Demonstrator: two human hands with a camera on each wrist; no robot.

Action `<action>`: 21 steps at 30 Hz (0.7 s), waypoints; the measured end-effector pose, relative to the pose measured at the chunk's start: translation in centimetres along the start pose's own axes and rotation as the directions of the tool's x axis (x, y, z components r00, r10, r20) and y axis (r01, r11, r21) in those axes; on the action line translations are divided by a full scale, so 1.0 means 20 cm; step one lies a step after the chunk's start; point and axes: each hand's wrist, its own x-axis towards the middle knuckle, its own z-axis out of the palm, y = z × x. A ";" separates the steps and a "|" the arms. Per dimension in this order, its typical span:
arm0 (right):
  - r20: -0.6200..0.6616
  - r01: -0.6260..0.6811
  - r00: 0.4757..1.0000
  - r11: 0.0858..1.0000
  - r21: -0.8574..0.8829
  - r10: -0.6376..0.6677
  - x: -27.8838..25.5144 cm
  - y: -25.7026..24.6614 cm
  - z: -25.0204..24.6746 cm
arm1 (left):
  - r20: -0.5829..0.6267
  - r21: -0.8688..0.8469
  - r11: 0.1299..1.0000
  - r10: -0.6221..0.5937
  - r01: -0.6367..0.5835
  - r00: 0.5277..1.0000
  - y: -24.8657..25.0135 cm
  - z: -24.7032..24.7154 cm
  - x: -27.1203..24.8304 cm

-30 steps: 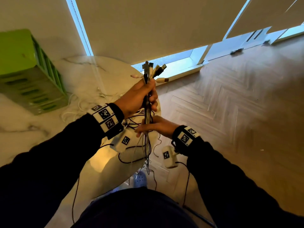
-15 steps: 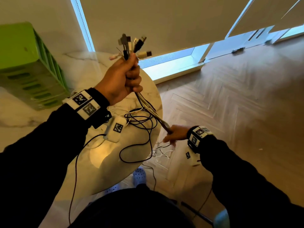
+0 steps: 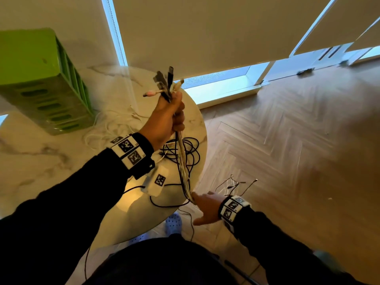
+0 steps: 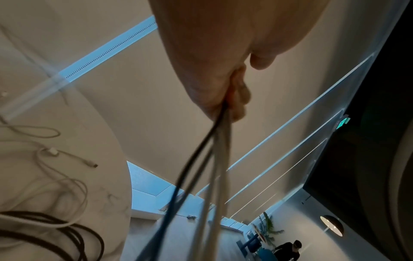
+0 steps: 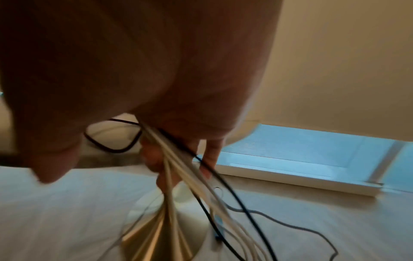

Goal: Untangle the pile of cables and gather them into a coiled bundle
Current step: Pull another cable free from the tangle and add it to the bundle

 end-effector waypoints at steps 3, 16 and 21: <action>0.129 0.032 0.991 0.996 -0.080 -0.022 0.05 -0.05 0.00 | 0.081 -0.024 0.996 -0.083 0.086 0.993 0.00 -0.02 -0.06; -0.174 -0.047 0.984 0.998 -0.034 0.040 0.45 0.06 -0.43 | -0.115 -0.136 0.988 -0.084 0.068 0.990 0.15 -0.31 -0.33; -0.202 0.072 0.975 0.992 -0.104 -0.092 0.73 -0.13 -0.53 | -0.275 -0.159 0.987 -0.046 0.002 0.960 0.18 -0.45 -0.50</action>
